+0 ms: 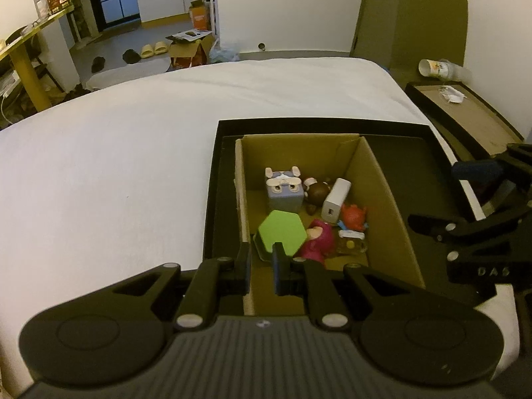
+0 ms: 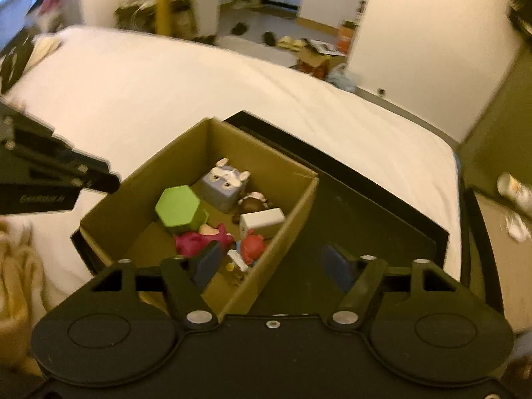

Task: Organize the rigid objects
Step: 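Release the box wall with the left tool while the right tool withdraws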

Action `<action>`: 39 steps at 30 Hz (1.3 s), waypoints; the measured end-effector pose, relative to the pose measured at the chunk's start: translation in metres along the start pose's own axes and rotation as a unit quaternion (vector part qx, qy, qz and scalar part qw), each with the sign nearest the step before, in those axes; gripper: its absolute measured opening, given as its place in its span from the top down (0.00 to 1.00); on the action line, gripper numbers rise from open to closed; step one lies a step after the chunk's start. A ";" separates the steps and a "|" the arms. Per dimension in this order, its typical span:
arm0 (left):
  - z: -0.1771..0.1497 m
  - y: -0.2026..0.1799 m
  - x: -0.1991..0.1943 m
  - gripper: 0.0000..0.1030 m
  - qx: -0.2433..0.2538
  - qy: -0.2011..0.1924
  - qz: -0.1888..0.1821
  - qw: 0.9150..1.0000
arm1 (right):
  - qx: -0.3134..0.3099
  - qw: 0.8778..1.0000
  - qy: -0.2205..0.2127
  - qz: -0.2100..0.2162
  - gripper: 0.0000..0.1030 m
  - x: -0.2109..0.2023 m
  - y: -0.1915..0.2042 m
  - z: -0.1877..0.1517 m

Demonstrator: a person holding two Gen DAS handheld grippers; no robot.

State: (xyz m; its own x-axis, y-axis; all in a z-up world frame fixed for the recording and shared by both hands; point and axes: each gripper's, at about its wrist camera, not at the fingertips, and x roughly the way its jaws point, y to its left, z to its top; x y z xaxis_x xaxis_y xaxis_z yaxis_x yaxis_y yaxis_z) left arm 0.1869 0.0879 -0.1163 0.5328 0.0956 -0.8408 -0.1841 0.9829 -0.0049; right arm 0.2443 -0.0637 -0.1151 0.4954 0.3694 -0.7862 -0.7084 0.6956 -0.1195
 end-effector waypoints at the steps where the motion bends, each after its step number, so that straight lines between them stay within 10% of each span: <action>1: 0.000 -0.001 -0.003 0.89 0.001 0.000 -0.001 1.000 | 0.010 1.000 -0.003 0.000 0.22 -0.003 -0.003 -0.002; 20: -0.014 -0.017 -0.079 0.84 0.021 -0.036 -0.012 0.999 | 0.171 0.984 -0.042 0.027 0.00 -0.079 -0.032 -0.044; 39: -0.036 -0.018 -0.132 0.66 0.020 -0.060 -0.004 0.998 | 0.224 0.971 -0.079 0.027 0.00 -0.147 -0.041 -0.084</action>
State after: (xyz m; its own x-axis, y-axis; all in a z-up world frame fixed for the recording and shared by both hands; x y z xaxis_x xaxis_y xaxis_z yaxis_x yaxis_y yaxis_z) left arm 0.0904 0.0524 -0.0249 0.6297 0.1026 -0.7701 -0.1466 0.9891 0.0119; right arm 0.1585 -0.1980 -0.0455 0.5597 0.4776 -0.6772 -0.4627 0.8581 0.2227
